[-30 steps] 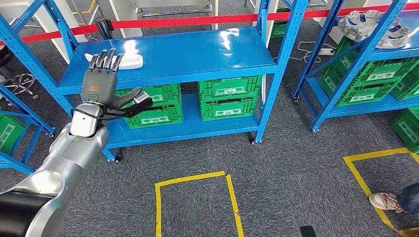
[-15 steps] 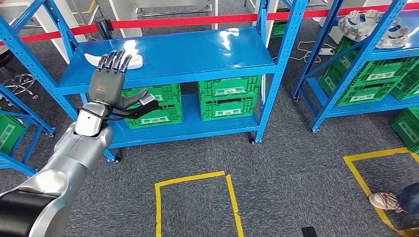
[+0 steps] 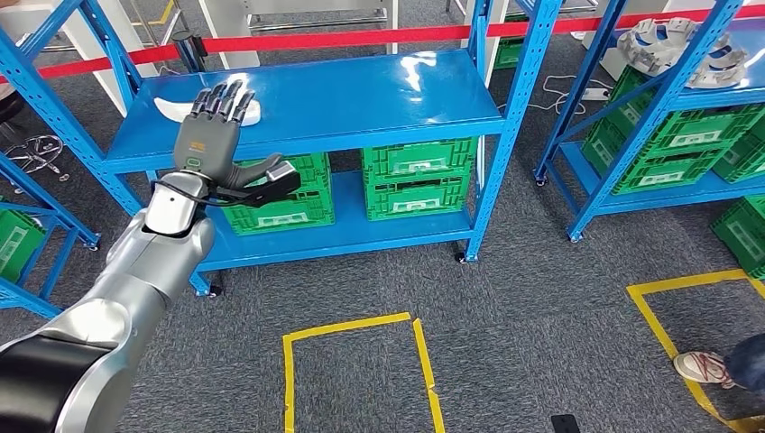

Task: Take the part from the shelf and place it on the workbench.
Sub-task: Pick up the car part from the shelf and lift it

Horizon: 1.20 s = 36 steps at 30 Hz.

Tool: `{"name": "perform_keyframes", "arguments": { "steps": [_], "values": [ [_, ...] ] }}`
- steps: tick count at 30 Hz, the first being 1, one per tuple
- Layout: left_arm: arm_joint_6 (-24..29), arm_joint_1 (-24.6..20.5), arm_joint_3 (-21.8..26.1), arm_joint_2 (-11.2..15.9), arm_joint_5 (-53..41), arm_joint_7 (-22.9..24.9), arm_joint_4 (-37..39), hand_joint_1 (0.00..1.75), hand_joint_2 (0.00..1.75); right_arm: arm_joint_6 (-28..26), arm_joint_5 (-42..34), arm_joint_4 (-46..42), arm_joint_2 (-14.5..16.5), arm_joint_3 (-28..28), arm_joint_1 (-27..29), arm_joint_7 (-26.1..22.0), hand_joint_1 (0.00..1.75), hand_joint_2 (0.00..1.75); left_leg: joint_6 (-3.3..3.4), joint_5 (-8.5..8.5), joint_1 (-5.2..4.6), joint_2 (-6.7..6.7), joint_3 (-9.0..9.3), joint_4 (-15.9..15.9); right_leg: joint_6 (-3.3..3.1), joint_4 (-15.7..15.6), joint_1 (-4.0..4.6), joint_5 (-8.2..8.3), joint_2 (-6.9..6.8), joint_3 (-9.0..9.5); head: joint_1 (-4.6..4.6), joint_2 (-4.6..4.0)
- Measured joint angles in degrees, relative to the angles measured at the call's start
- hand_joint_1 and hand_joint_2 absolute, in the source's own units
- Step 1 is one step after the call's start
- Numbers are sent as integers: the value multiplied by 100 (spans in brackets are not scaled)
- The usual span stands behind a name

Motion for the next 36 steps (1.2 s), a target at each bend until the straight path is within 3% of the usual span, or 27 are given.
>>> {"name": "perform_keyframes", "arguments": {
  "steps": [18,23,27,29,31,33,34,35,36],
  "values": [
    [-32,-9,103,-85,-62,-113,9,0,0,-13,25,0,14,-123,0,79,0,0,0,0,0,0,0,0,0,0,0,0,0,1,0,0],
    [-43,-2,176,91,54,-221,16,0,0,-15,211,0,37,-131,0,-7,0,0,0,0,1,6,-1,-1,0,1,1,0,6,0,0,0],
    [-22,5,266,315,172,-343,15,0,0,3,317,3,74,-131,-7,-56,0,0,69,13,-36,17,-6,-14,60,-52,-21,44,13,8,-4,0],
    [3,10,292,396,241,-395,2,0,0,21,355,2,75,-131,-29,-60,0,0,110,88,3,38,53,-161,85,-11,-13,23,-8,-13,-1,0],
    [16,18,311,442,298,-408,-6,0,0,43,370,2,71,-131,-53,-39,0,0,135,142,52,59,107,-274,108,424,-10,-152,-32,-267,8,0],
    [17,52,322,464,320,-380,-3,0,0,62,373,2,61,-131,-60,-19,0,0,142,126,65,65,113,-284,151,1203,-33,-374,-35,-762,12,0],
    [13,82,323,466,316,-361,-2,0,0,67,372,2,55,-131,-56,-14,0,0,131,104,75,64,123,-276,177,1475,-53,-381,-36,-977,11,0],
    [8,110,323,466,306,-341,-1,0,0,72,370,2,51,-131,-52,-13,0,0,111,75,90,61,140,-261,205,1536,-73,-274,-38,-1094,11,0],
    [1,130,323,466,295,-318,-1,0,0,74,369,2,48,-131,-49,-13,0,0,79,36,115,58,164,-235,234,1364,-96,-57,-43,-1095,11,0]
  ]
}}
